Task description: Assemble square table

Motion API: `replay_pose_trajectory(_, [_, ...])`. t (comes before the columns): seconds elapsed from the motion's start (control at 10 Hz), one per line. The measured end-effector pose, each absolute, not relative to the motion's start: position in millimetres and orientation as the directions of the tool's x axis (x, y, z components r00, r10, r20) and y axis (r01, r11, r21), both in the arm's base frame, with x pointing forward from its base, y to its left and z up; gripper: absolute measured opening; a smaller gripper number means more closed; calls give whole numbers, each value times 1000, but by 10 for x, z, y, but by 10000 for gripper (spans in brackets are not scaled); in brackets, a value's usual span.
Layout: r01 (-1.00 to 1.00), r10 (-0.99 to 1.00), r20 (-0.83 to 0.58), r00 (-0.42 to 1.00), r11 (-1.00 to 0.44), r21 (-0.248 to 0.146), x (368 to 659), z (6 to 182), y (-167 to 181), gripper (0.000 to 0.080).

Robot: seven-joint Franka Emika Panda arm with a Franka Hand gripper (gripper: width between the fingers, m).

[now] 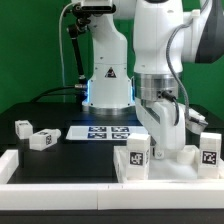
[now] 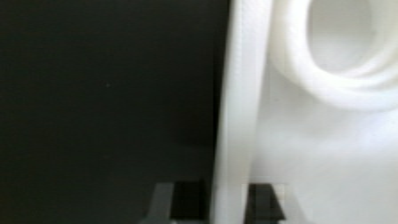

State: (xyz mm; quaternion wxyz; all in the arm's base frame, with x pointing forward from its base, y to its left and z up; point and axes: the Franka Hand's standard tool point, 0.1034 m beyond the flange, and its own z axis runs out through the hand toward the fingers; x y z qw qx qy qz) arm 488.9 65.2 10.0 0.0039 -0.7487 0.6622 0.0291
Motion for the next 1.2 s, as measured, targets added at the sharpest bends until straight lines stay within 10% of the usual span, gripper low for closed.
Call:
replay_pose_trajectory(0.6, [-992,-992,-47,119,-120,31,4896,103,631,73])
replay_pose_trajectory(1.2, [-883,-878,-97,468,-470,-4,4717,94,-75,73])
